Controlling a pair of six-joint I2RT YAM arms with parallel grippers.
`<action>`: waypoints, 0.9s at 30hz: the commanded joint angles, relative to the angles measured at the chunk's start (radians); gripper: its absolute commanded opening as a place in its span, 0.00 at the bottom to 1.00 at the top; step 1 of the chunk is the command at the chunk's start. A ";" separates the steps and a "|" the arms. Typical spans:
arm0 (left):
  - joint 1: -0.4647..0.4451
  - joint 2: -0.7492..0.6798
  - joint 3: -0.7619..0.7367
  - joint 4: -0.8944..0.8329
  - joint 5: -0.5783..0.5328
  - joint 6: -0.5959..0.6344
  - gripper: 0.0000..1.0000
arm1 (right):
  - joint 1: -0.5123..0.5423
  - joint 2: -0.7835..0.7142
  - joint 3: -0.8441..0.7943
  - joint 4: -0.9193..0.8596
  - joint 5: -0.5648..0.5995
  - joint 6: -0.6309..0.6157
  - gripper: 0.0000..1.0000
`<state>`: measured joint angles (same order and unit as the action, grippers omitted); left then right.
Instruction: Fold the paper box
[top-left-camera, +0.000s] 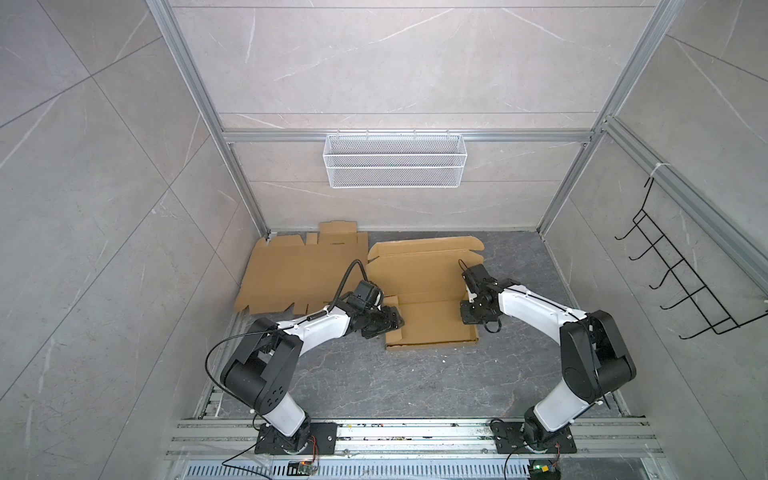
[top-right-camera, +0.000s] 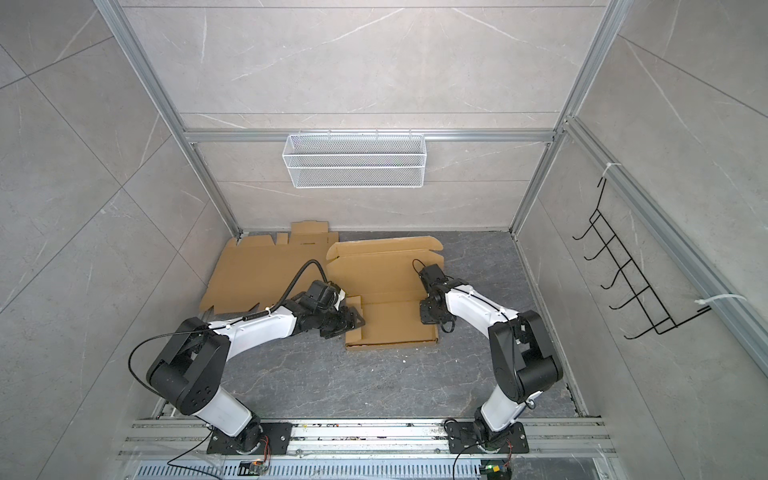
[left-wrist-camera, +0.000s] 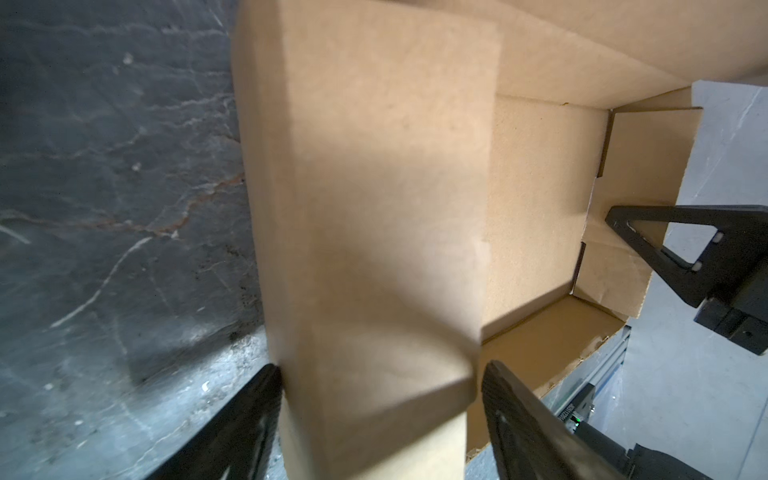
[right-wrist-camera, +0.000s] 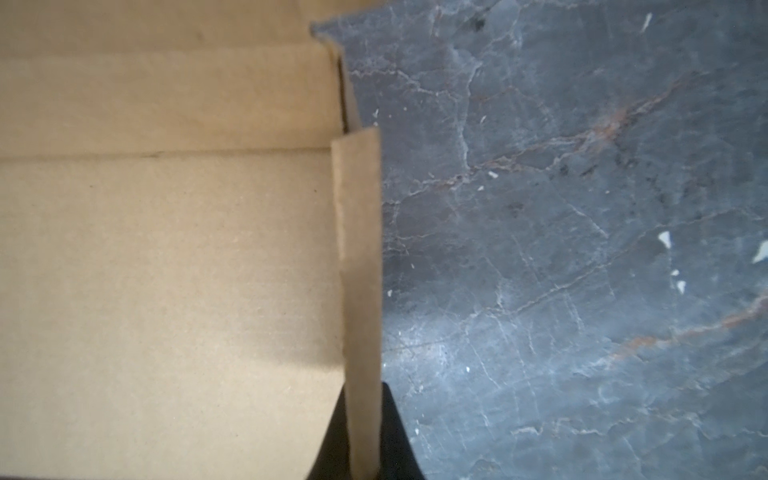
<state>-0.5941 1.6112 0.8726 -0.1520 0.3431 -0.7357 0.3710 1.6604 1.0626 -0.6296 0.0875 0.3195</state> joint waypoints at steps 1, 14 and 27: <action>-0.003 -0.050 -0.017 0.065 0.051 -0.021 0.74 | 0.009 -0.007 -0.011 0.027 -0.021 0.026 0.10; 0.023 -0.037 -0.098 0.124 -0.015 0.006 0.44 | 0.008 0.001 -0.015 0.027 -0.015 0.018 0.09; -0.071 0.073 0.098 -0.278 -0.308 0.088 0.29 | 0.059 -0.059 -0.033 0.004 0.037 0.150 0.08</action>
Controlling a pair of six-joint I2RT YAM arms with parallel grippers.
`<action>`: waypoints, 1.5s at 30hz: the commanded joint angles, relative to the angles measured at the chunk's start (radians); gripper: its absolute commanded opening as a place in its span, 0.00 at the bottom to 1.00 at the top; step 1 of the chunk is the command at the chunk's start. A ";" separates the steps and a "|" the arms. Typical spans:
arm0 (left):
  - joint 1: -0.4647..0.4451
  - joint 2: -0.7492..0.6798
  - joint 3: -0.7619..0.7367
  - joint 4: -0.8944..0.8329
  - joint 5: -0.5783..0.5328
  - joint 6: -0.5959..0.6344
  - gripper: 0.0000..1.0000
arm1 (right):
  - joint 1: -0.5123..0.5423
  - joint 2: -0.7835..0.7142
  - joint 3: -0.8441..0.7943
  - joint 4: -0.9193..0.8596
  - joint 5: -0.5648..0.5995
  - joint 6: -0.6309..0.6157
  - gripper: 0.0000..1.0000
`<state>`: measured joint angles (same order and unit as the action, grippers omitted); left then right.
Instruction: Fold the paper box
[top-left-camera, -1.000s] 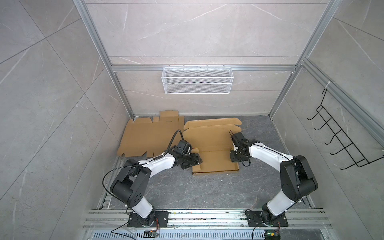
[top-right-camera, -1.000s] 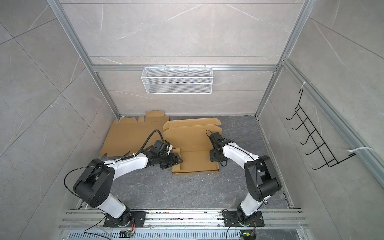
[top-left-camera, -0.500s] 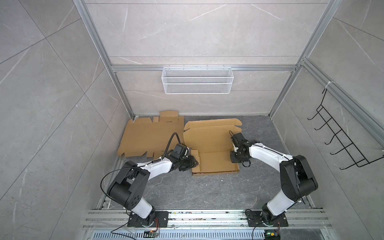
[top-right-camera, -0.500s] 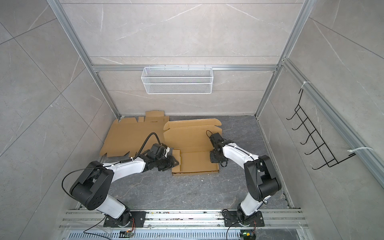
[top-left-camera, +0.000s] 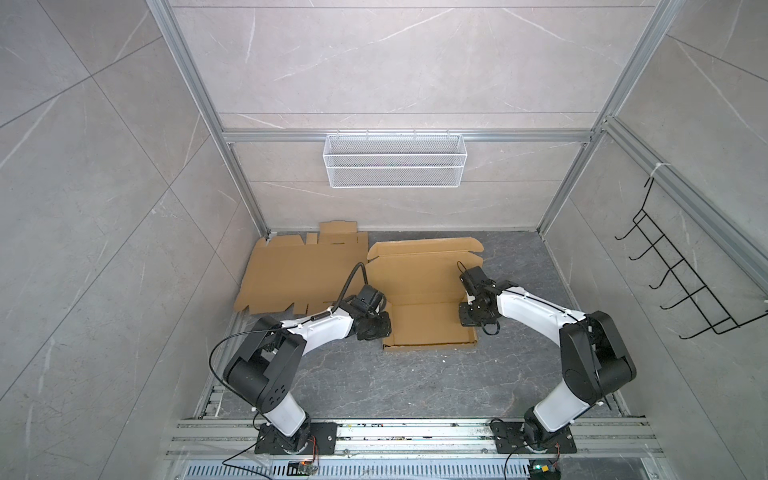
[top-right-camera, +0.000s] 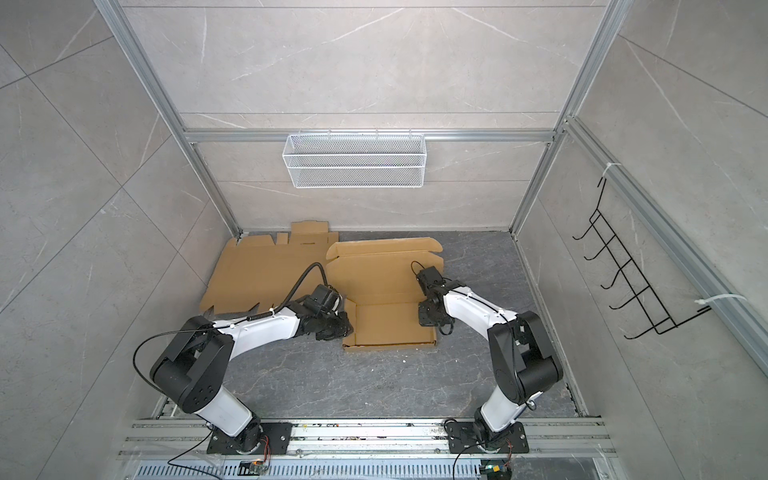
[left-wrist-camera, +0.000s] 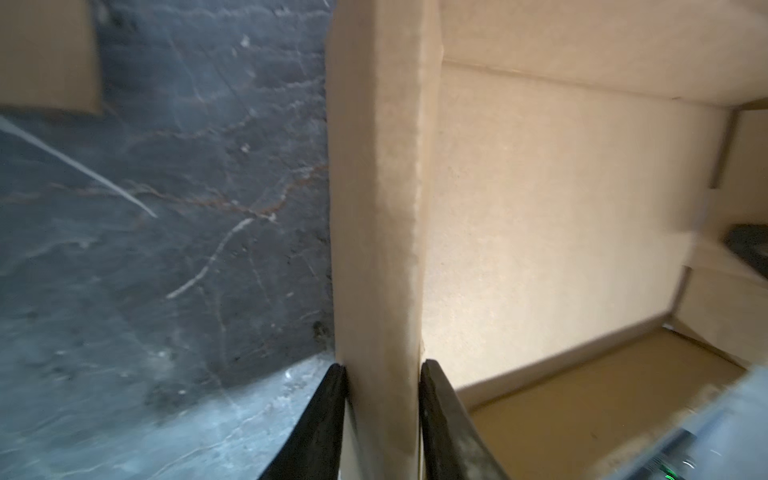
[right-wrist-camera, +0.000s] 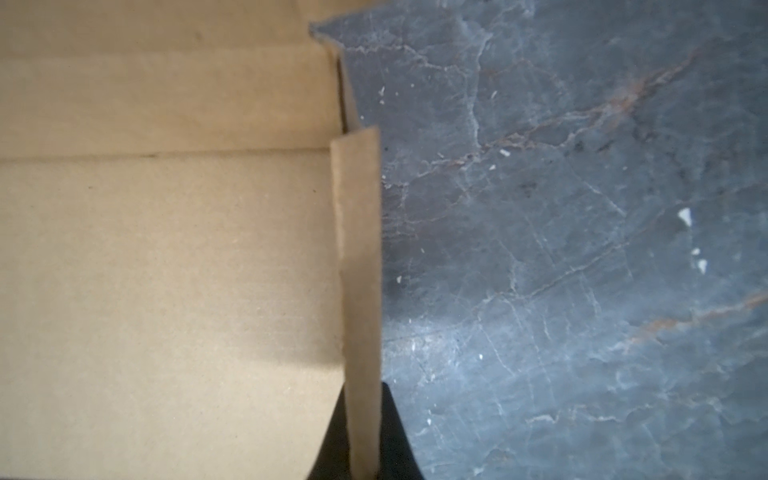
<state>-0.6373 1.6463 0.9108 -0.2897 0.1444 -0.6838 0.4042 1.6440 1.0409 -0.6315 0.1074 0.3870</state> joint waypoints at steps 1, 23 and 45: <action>-0.032 0.051 0.074 -0.169 -0.139 0.038 0.27 | 0.032 -0.048 -0.017 0.004 0.031 0.096 0.08; -0.115 0.290 0.279 -0.459 -0.376 -0.022 0.03 | 0.067 -0.067 -0.120 0.060 0.057 0.185 0.06; 0.033 0.152 0.307 -0.286 -0.154 0.056 0.46 | 0.066 -0.039 -0.111 0.072 0.051 0.176 0.05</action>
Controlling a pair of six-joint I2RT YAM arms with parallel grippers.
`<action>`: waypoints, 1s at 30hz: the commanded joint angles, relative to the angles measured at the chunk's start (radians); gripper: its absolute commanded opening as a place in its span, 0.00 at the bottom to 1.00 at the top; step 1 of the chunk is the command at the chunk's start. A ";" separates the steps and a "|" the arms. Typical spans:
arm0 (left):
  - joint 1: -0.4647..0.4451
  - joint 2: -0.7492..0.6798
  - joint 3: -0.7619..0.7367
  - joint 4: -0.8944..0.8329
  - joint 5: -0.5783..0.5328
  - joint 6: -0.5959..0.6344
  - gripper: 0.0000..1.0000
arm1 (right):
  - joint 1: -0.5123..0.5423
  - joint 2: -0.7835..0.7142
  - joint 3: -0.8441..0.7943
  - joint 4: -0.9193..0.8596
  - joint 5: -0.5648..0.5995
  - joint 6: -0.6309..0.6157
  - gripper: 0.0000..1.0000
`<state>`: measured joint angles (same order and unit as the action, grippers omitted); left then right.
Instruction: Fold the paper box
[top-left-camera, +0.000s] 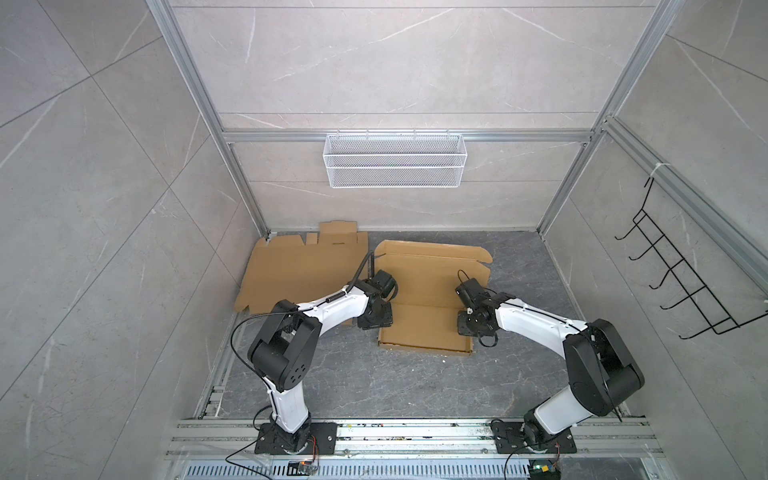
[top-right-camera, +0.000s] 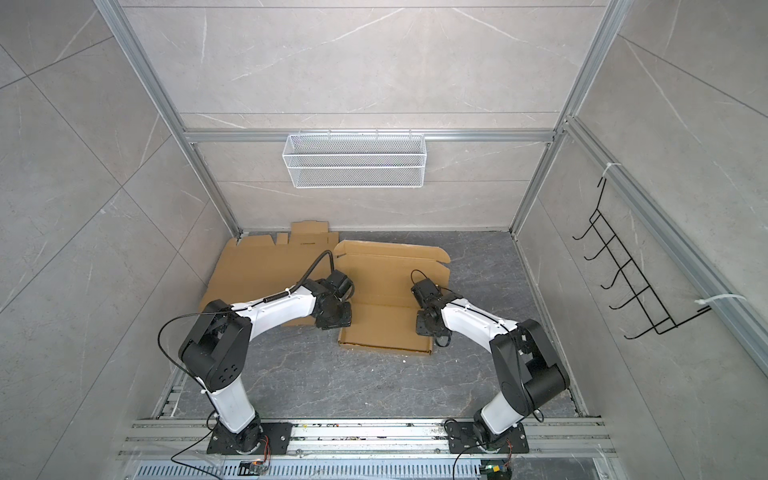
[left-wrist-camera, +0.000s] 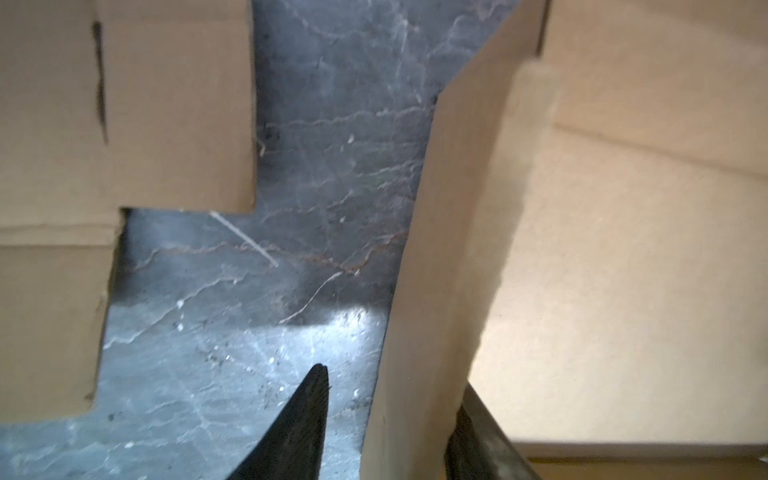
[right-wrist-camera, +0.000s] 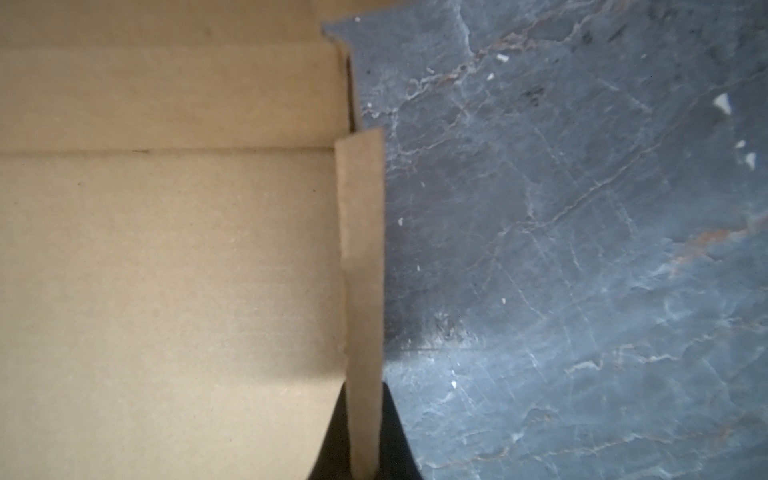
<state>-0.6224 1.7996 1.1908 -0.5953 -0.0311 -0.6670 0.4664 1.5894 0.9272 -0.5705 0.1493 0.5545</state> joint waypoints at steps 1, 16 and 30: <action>0.026 0.003 0.032 0.019 0.008 0.050 0.45 | 0.004 0.015 0.002 0.012 0.009 0.007 0.05; 0.019 0.063 0.014 0.118 -0.120 0.038 0.18 | 0.005 0.007 0.000 0.000 0.024 0.015 0.05; -0.016 0.115 0.044 0.048 -0.190 0.026 0.04 | 0.005 -0.019 0.032 -0.003 -0.050 -0.011 0.26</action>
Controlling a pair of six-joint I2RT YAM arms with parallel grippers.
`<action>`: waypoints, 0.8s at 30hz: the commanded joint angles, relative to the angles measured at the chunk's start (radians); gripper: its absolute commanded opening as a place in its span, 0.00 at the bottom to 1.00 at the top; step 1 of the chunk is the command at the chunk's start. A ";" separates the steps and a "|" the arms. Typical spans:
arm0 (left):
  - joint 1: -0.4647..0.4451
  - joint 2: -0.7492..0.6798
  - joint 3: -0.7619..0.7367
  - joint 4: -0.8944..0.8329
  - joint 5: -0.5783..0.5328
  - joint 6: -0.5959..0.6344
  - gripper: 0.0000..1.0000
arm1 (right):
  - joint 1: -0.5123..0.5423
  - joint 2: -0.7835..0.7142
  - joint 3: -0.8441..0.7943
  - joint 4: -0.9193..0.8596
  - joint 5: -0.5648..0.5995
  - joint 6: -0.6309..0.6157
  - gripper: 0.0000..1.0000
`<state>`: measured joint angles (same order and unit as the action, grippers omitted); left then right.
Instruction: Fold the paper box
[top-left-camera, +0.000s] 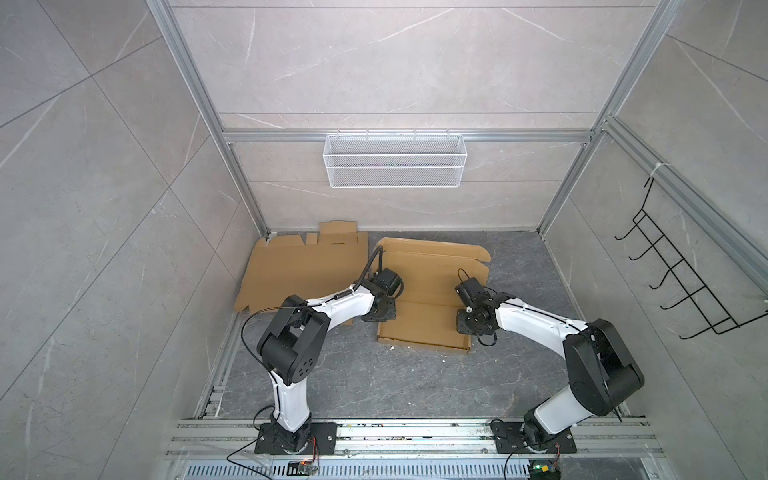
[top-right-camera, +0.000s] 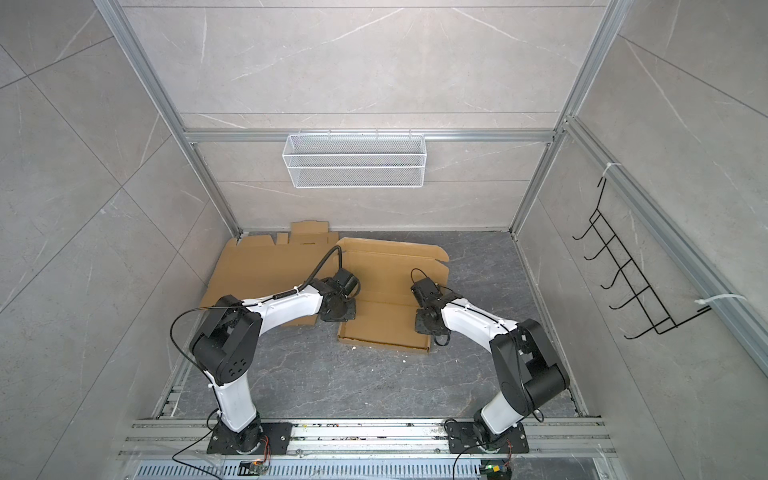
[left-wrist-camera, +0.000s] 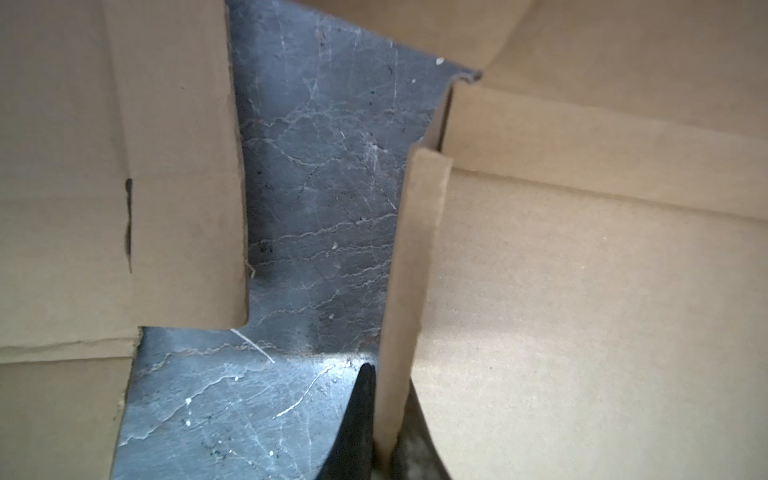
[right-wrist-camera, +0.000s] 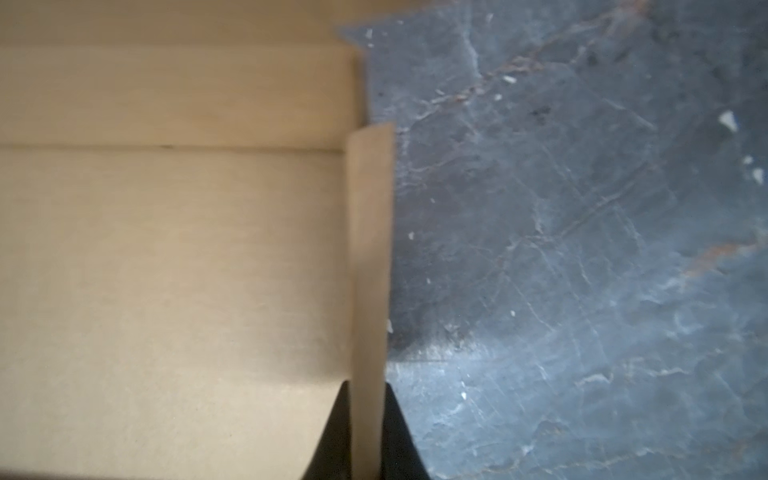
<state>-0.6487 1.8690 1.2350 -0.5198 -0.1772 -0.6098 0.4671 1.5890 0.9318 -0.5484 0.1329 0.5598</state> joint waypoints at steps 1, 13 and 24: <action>0.011 0.043 0.000 -0.026 -0.037 -0.030 0.07 | 0.002 -0.034 0.026 -0.019 -0.047 -0.026 0.33; 0.012 -0.049 0.000 -0.047 -0.013 -0.007 0.47 | -0.038 -0.132 0.050 -0.039 -0.163 -0.156 0.74; 0.019 -0.314 -0.052 -0.081 -0.023 0.119 0.66 | -0.222 -0.285 0.145 -0.162 -0.384 -0.347 0.77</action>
<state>-0.6365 1.6421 1.1893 -0.5716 -0.1825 -0.5648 0.2741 1.3384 1.0218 -0.6407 -0.1581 0.2932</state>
